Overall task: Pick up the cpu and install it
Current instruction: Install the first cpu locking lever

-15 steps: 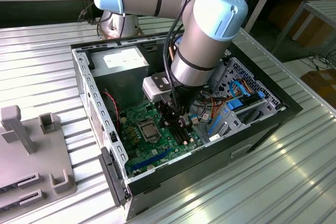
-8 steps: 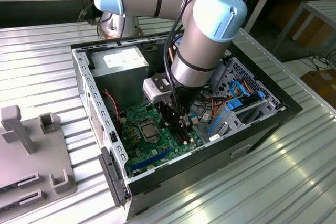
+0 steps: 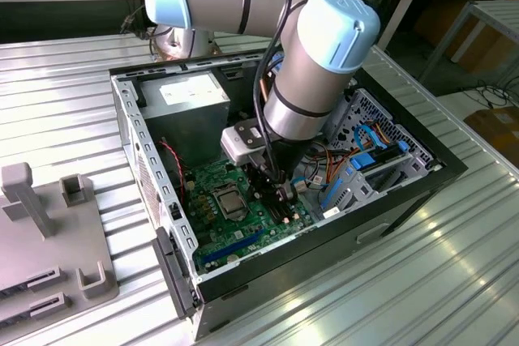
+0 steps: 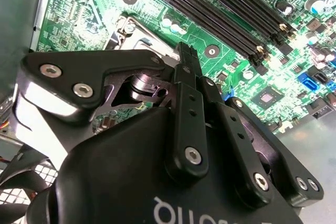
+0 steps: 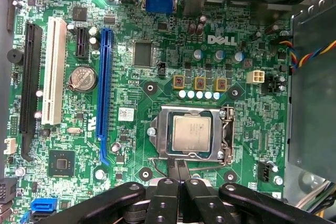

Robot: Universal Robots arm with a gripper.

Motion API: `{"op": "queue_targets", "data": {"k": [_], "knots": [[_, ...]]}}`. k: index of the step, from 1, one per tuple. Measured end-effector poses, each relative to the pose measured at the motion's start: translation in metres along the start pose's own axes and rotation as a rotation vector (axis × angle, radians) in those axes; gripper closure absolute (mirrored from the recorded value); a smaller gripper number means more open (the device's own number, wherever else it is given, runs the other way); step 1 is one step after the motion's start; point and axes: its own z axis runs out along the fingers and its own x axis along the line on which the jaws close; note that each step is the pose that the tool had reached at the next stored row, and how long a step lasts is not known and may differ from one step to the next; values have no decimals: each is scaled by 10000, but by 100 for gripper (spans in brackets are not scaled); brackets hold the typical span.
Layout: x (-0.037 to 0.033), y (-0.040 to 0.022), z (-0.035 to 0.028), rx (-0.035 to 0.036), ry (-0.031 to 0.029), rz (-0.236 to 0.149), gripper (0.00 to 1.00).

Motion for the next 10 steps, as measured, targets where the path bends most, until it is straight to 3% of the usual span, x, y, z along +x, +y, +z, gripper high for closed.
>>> {"op": "queue_targets", "data": {"k": [10], "knots": [[56,0,49,-4,13,-87,89]]}}
